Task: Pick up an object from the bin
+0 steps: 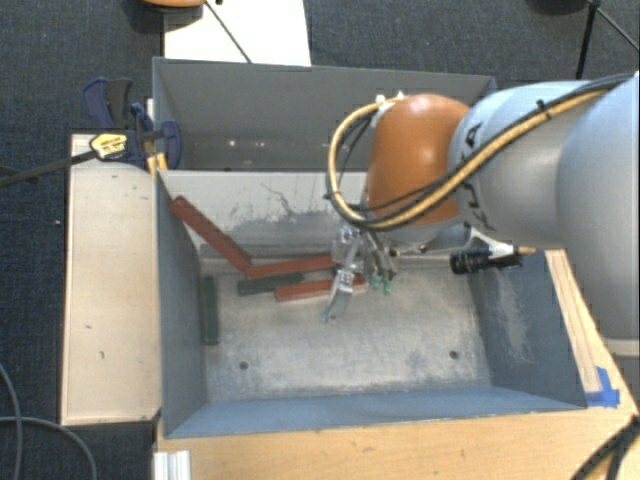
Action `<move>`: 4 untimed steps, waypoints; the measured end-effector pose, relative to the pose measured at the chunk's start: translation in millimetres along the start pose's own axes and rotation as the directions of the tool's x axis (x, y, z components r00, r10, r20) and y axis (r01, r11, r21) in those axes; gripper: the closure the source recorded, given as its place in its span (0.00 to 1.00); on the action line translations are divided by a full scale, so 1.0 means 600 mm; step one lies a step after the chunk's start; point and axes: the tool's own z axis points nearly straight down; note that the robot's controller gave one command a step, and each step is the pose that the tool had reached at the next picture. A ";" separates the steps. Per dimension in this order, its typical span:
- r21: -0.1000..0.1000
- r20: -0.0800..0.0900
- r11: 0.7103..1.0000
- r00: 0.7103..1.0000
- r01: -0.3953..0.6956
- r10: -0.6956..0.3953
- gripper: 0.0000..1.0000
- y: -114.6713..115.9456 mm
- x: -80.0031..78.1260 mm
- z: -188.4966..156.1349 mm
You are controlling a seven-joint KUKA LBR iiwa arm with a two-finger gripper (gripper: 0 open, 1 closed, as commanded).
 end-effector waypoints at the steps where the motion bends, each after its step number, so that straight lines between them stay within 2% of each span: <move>1: 0.002 0.000 0.981 0.981 -0.196 0.196 1.00 -0.014 -0.051 0.138; 2: 0.002 0.000 0.981 0.981 -0.195 0.195 1.00 -0.014 -0.051 0.138; 3: 0.003 -0.002 0.978 0.978 -0.210 0.210 1.00 -0.012 -0.043 0.029; 4: 0.001 0.001 0.974 0.975 -0.224 0.224 1.00 -0.010 -0.018 -0.064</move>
Offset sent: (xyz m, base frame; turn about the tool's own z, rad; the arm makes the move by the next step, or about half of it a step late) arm 0.0000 0.0000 0.0000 0.0000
